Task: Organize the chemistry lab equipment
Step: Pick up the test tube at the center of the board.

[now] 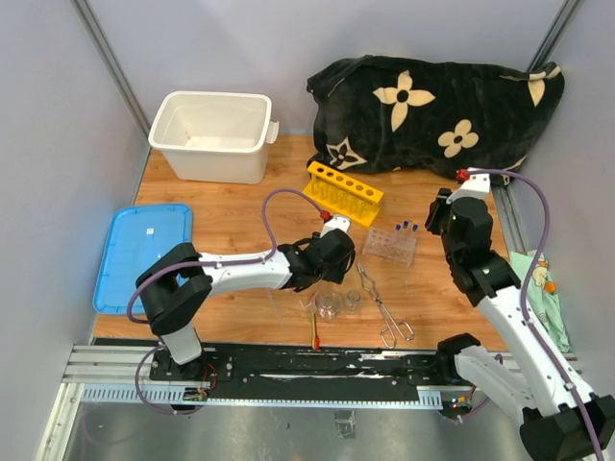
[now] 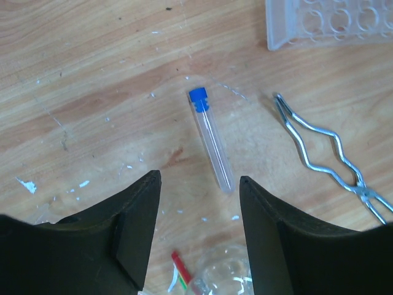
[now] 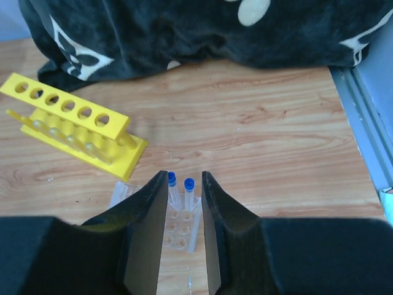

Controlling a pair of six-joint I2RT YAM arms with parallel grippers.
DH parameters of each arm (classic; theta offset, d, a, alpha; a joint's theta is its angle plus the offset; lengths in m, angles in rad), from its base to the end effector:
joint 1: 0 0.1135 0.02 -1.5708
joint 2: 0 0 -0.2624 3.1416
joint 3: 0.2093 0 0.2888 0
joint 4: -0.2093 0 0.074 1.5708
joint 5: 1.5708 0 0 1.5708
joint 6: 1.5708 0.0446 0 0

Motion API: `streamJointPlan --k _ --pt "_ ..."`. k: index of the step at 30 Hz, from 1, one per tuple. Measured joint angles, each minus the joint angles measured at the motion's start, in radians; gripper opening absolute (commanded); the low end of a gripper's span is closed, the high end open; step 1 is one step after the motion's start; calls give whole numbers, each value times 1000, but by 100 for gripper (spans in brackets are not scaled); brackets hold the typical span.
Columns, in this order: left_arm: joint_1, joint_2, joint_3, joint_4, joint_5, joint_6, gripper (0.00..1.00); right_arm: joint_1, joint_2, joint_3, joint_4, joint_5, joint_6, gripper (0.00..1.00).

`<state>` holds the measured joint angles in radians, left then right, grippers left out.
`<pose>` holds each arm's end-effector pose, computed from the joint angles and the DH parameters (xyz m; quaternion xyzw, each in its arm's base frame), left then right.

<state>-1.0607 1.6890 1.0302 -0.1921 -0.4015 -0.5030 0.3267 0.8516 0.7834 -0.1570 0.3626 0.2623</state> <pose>0.2041 -0.3291 0.1621 0.1849 0.9010 -0.1108 0.3764 0.2379 0.0639 0.3257 0.0875 0.7725 0.0430 0.6275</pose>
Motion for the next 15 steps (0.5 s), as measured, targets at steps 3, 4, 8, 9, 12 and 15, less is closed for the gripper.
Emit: streamJointPlan --k 3,4,8,9,12,15 --pt "21 54 58 -44 8 -21 57 2 -43 11 -30 0 -2 29" --pt "23 73 79 -56 11 -26 56 2 -49 11 -38 0 -2 29" --pt "24 146 161 -106 32 -46 56 3 -50 11 -75 0 -3 29" --pt "24 155 172 -116 38 -50 56 3 -50 11 -84 0 -4 29" --pt "24 170 188 -142 48 -60 56 5 -53 11 -92 0 -5 29" --pt "24 176 192 -161 56 -68 56 5 -54 11 -95 0 -6 29"
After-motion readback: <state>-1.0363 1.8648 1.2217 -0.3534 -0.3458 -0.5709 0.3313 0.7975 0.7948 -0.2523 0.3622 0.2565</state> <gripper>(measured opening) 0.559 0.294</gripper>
